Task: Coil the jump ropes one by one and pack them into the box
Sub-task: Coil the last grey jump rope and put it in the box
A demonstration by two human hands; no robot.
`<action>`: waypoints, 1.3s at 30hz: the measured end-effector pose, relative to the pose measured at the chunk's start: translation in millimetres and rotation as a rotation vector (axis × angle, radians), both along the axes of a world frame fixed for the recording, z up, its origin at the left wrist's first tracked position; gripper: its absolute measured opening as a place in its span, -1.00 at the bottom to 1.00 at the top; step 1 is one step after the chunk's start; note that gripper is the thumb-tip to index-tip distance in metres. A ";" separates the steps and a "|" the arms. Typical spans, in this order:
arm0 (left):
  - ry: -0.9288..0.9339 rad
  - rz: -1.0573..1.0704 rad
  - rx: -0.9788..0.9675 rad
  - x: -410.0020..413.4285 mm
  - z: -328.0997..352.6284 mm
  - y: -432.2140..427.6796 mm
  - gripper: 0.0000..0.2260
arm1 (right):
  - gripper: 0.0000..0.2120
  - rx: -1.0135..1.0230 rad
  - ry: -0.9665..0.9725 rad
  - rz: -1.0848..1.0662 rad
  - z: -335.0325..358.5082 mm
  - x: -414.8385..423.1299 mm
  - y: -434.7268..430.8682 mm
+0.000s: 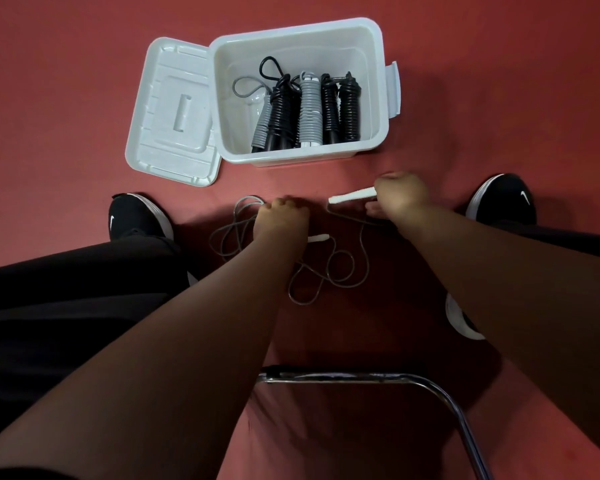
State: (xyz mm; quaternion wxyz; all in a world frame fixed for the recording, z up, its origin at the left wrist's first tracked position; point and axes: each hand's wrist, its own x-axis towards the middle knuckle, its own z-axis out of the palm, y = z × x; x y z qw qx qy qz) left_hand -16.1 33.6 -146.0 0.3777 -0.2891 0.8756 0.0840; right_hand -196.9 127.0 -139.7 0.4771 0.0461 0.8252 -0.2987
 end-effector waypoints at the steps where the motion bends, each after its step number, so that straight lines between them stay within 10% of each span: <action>1: -0.015 -0.018 0.000 2.7 -0.9 1.7 -0.62 | -0.73 -0.004 -0.048 -0.048 -0.9 -0.7 -0.5; 18: 0.245 0.377 0.208 -3.6 35.2 -1.5 -0.53 | -0.61 0.461 0.439 1.089 39.0 1.3 4.2; 23: 0.331 0.576 0.273 -13.7 69.5 -2.8 -0.64 | -0.48 0.550 0.341 1.141 79.2 10.6 4.1; 29: 0.565 0.841 0.386 -8.2 142.5 1.9 -0.83 | -0.77 0.366 0.122 1.159 150.4 26.2 3.2; 39: 0.621 1.087 0.690 23.5 301.1 -7.5 -0.95 | -0.91 0.149 -0.100 0.757 293.6 31.3 -5.7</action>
